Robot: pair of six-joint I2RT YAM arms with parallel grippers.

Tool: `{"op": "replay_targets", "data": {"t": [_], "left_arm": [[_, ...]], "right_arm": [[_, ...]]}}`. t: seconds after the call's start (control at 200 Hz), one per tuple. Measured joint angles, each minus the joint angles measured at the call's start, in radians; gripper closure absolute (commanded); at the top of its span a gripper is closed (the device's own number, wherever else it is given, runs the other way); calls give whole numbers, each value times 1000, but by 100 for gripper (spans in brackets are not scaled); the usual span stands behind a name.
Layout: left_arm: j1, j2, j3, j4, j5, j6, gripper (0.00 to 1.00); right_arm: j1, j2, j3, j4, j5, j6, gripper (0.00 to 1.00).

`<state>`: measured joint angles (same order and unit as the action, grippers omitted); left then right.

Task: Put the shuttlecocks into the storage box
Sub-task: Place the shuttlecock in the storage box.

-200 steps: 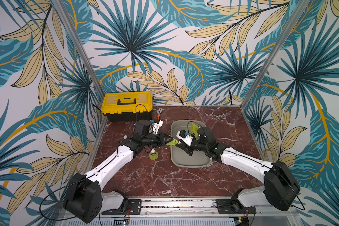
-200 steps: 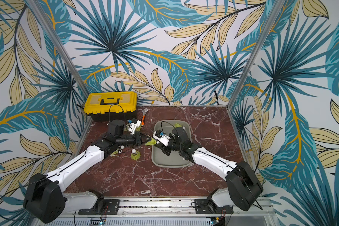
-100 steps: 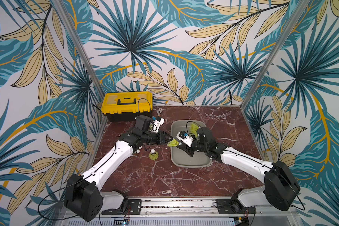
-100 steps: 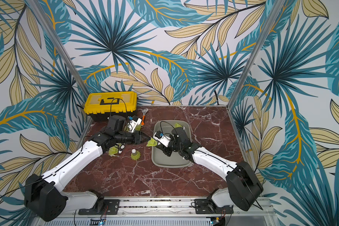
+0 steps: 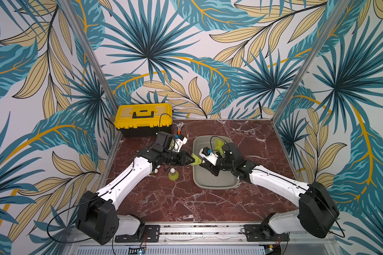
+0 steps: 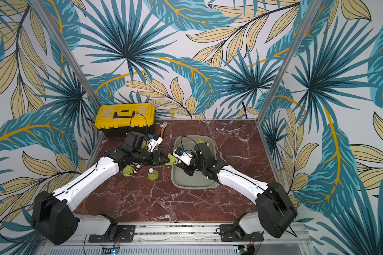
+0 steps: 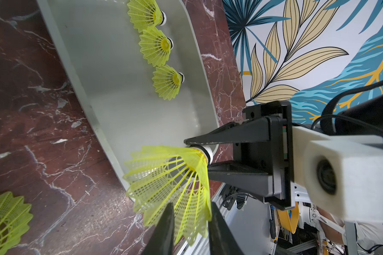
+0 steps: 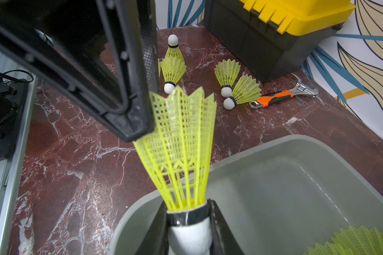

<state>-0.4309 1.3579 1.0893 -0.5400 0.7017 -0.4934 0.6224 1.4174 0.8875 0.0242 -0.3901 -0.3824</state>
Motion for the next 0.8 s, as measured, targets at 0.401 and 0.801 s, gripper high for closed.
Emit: {"op": "replay_targets", "data": {"t": [0.401,0.801], "left_arm": [[-20,8,-3,106,36,-84,100],[-26,-6,-133,413,-56,-298,100]], "right_arm": [[0,-1,-1,14,45,0,53],[0,-147,-160,138,256,35,32]]}}
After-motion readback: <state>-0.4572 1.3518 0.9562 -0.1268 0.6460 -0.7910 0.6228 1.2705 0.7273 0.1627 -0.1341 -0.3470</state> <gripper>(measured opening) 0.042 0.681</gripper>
